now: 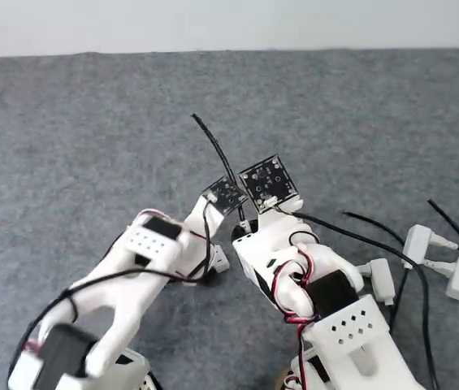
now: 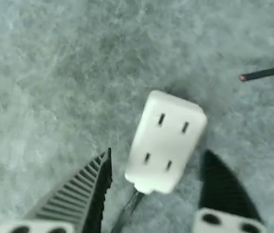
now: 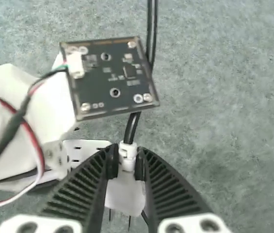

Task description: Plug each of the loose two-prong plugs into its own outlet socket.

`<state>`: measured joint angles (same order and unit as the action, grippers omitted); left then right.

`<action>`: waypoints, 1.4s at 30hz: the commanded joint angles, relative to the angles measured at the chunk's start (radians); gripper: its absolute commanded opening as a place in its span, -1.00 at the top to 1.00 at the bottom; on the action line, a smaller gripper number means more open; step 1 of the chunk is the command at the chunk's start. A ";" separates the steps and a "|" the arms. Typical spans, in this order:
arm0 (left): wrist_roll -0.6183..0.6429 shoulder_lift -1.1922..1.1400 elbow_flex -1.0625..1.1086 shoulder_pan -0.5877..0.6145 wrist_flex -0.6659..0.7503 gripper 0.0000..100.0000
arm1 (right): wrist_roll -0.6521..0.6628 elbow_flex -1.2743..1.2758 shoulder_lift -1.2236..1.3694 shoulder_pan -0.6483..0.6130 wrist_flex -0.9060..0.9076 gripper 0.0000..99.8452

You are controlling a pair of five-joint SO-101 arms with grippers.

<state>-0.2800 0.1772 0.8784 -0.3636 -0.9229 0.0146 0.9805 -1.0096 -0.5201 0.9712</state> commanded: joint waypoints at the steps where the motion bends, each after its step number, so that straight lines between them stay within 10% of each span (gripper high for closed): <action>1: -0.011 -0.101 -0.105 -0.026 0.015 0.88 | 0.008 -0.012 -0.005 0.008 0.002 0.98; 6: 0.094 -0.166 -0.162 -0.038 -0.037 0.97 | 0.008 -0.012 -0.005 0.008 0.002 0.98; 19: 0.833 -0.201 -0.315 0.166 0.054 0.97 | 0.006 -0.012 -0.005 0.008 0.001 0.98; 34: 0.732 -0.585 -0.737 0.190 -0.199 0.96 | 0.006 -0.012 -0.005 0.004 0.001 0.98; 42: 0.773 -0.534 -0.687 0.190 -0.206 0.19 | 0.006 -0.012 -0.005 0.002 0.002 0.98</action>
<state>0.4718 -0.3951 0.1726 -0.1688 -1.1224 0.0146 0.9805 -1.0096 -0.5232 0.9712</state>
